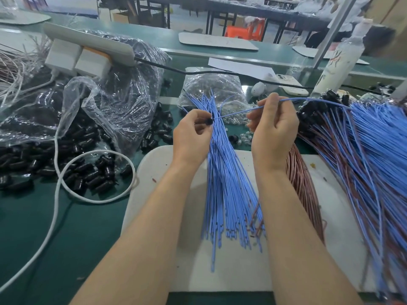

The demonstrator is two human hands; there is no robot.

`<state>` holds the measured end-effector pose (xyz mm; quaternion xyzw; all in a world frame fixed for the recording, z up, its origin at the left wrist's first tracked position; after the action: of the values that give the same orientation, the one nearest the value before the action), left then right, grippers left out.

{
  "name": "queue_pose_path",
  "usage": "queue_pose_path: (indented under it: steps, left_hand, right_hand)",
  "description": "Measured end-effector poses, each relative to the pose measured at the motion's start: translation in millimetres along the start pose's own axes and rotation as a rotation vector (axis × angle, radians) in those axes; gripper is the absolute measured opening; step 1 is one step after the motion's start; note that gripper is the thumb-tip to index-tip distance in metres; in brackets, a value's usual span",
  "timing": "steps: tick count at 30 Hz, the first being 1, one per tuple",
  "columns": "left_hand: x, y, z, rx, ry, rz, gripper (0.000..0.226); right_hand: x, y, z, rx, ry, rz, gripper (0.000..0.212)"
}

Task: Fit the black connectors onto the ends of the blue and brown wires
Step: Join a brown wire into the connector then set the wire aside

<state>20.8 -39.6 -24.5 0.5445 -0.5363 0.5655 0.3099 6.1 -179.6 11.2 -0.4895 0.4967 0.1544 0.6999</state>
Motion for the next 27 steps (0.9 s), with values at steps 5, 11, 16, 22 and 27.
queue_pose_path:
  steps: [5,11,16,22,27]
  left_hand:
    - [1.4,0.6,0.6,0.0,-0.018,0.004,0.019]
    - [2.9,2.7,4.1,-0.027,-0.087,0.056,0.022]
    - [1.5,2.5,4.8,-0.048,-0.137,0.086,0.025]
    - [1.4,2.0,4.6,-0.056,-0.158,0.1,0.026]
    - [3.9,2.6,3.7,-0.035,-0.14,0.118,0.027]
  right_hand:
    - [0.8,0.0,1.0,-0.01,0.04,-0.047,0.029]
    - [0.7,2.3,3.5,-0.054,0.058,-0.09,0.026]
    - [3.1,-1.2,0.3,-0.043,0.065,-0.081,0.027]
    - [3.1,-4.8,-5.2,0.024,0.015,-0.023,0.028]
    - [7.8,-7.6,-9.9,0.105,-0.076,0.095,0.028]
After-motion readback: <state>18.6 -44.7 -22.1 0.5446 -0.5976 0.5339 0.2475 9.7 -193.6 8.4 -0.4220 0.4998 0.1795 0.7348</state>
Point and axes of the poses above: each hand's wrist, its own y-axis away from the middle knuckle, its own z-axis out of the palm, x = y × z, the point moved 3 cm from there along -y, towards the middle knuckle
